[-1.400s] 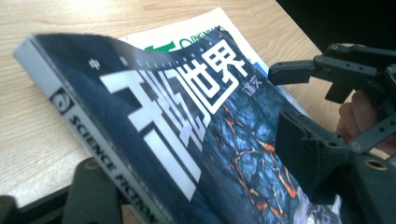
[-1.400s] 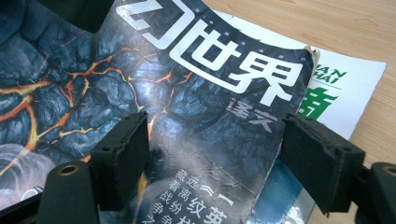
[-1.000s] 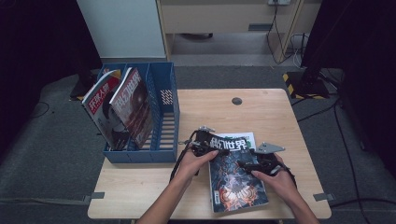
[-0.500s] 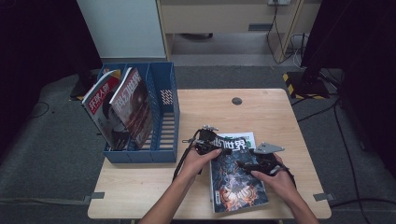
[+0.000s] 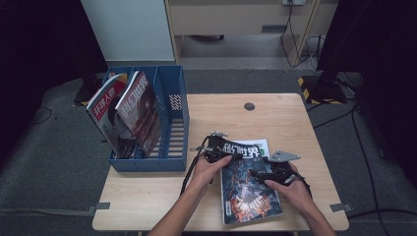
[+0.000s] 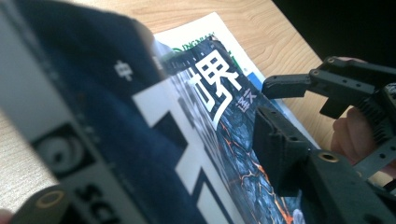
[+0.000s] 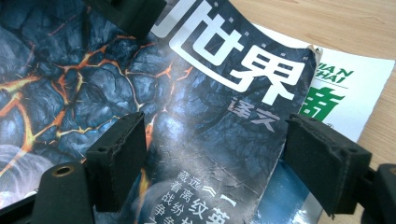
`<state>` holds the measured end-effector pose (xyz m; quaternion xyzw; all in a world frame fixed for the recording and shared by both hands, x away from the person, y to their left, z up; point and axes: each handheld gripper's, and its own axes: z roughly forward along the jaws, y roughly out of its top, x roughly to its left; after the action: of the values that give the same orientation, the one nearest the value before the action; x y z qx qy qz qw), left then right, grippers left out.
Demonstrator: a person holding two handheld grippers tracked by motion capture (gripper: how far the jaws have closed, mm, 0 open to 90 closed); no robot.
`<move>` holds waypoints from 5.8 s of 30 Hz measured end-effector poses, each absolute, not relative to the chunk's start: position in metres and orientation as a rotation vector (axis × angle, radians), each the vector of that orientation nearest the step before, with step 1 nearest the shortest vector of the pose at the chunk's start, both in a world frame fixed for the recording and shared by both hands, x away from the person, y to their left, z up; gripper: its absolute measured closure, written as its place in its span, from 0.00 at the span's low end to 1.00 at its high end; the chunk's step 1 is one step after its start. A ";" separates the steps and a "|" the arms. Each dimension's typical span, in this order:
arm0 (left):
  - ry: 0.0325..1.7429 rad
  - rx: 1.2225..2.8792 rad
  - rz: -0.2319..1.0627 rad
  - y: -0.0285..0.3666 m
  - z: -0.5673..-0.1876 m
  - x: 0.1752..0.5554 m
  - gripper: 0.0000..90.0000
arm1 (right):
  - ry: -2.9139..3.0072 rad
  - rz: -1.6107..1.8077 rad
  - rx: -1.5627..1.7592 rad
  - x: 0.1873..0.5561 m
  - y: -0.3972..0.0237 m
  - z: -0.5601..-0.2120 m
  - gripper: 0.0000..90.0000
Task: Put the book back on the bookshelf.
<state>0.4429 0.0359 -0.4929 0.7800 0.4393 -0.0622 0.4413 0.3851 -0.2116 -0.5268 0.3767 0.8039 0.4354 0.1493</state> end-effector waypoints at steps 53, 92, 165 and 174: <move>0.987 1.880 -0.125 0.040 -0.439 0.435 0.90 | 2.205 1.382 1.146 0.380 -0.243 -0.506 0.22; 0.795 1.762 0.074 0.070 -0.361 0.433 0.91 | 2.102 1.193 1.346 0.389 -0.273 -0.518 0.23; 0.821 1.511 0.277 0.183 -0.288 0.402 0.91 | 2.087 0.919 1.431 0.393 -0.286 -0.538 0.20; 0.835 1.502 0.299 0.199 -0.285 0.396 0.91 | 2.087 0.919 1.431 0.393 -0.286 -0.538 0.20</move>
<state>0.3962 0.1989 -0.2855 0.6592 0.3668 0.1311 0.6432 0.3933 -0.2858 -0.5379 0.5180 0.7558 0.3329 0.2227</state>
